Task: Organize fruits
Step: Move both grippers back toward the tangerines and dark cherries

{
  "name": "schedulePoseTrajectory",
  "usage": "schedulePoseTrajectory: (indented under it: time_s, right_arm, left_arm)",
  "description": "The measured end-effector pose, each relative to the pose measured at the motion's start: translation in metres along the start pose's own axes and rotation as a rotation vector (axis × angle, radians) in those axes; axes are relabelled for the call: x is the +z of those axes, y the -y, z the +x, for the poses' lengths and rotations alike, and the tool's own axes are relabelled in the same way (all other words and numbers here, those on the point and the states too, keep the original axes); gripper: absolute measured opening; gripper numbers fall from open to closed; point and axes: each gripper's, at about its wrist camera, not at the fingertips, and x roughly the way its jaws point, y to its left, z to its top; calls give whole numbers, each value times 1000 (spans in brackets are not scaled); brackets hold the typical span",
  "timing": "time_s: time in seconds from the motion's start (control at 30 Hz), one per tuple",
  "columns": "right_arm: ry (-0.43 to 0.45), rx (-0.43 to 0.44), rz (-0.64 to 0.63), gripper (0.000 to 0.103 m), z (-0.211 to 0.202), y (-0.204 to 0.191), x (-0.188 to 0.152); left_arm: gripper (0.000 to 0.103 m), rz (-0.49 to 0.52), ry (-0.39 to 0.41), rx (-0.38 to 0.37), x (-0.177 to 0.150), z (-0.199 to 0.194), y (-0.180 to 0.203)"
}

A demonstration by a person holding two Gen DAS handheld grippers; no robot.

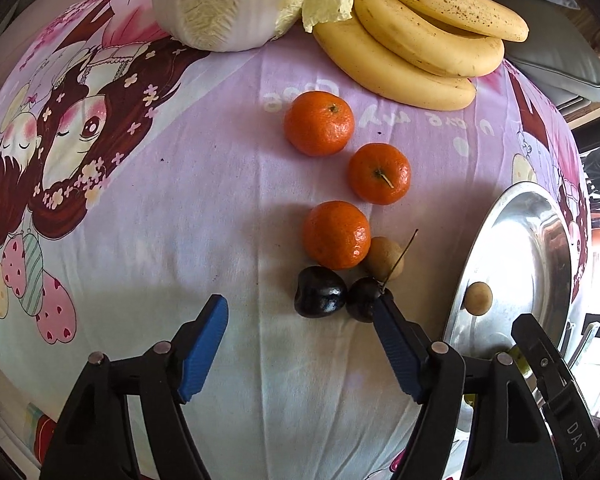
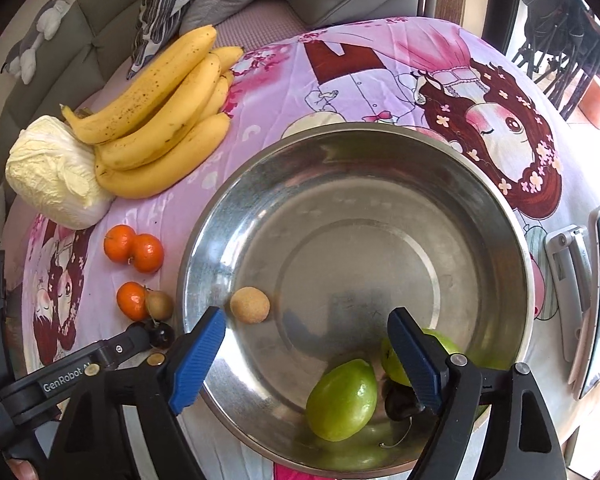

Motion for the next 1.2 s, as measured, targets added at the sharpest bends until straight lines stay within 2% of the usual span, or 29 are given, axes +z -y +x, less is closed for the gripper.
schedulePoseTrajectory:
  time_s: [0.2,0.3,0.43,0.47,0.77,1.0,1.1,1.2]
  right_arm:
    - [19,20,-43,91,-1,-14,-5]
    - [31,20,-54,103,-1,-15,-5]
    - [58,17,-59,103,-3,-15,-4]
    - [57,15,-59,103,-2,-15,-4]
    - [57,36,-99,103,-1,-25,-6]
    - [48,83,-117,103,2,-33,-1]
    - [42,105,-130,103,5,-40,2]
    - [25,121,-138,103,10,-47,4]
  left_arm:
    - [76,-15,19,-2,-3,-4,-26]
    - [87,-10,30,-12,-7,-8,-34]
    - [90,-16,53,-13,-9,-10,-42]
    - [90,-14,51,-7,3,-8,-37]
    - [90,-25,65,-4,1,-20,-46]
    - [90,-35,89,-35,12,-36,-52]
    - [90,-56,83,-80,20,-38,-61]
    - [90,-63,97,-83,28,-42,-69]
